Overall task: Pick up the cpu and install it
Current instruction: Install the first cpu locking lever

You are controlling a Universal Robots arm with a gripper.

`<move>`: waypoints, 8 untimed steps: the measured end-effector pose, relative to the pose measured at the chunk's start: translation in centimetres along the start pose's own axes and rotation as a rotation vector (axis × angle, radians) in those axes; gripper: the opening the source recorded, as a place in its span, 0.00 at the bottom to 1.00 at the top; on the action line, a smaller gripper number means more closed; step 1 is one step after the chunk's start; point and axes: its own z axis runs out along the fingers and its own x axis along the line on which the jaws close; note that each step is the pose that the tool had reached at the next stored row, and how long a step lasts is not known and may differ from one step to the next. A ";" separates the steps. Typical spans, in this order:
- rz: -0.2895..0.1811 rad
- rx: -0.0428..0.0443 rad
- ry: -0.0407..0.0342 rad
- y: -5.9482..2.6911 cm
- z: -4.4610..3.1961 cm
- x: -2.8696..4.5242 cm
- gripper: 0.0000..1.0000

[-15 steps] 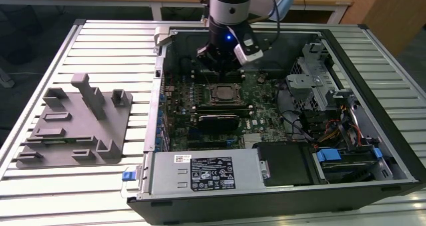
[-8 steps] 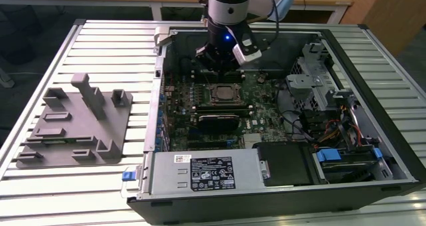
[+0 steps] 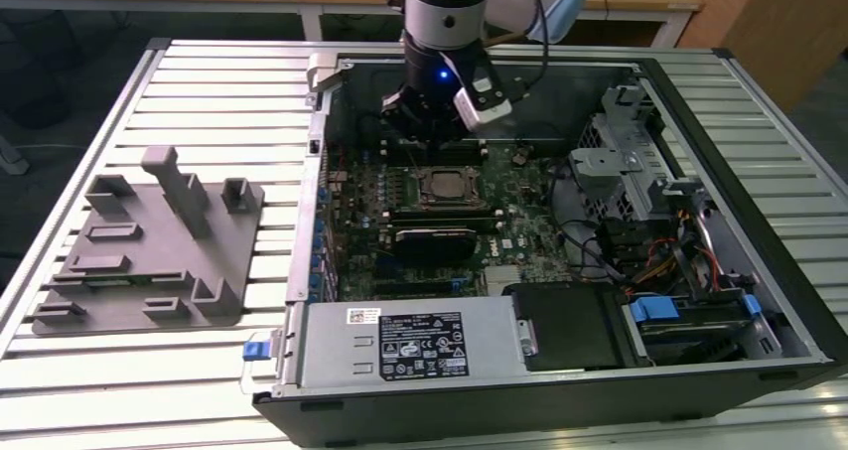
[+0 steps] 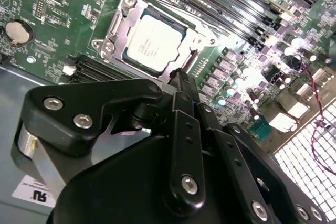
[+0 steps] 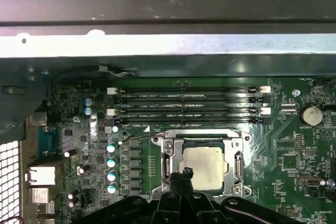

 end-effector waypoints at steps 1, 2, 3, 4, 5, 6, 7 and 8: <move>0.000 -0.0006 0.0000 0.00 0.00 0.14 0.11; 0.000 -0.0012 0.0000 -0.01 0.00 0.33 0.11; 0.000 -0.0017 0.0000 -0.01 0.00 0.52 0.11; 0.000 -0.0022 0.0000 -0.02 0.00 0.72 0.11; 0.000 -0.0026 0.0000 -0.02 0.00 0.93 0.11; 0.000 -0.0030 0.0000 -0.03 0.00 1.14 0.11; 0.000 -0.0032 0.0000 -0.04 0.00 1.36 0.11; 0.000 -0.0034 0.0000 -0.04 0.00 1.60 0.11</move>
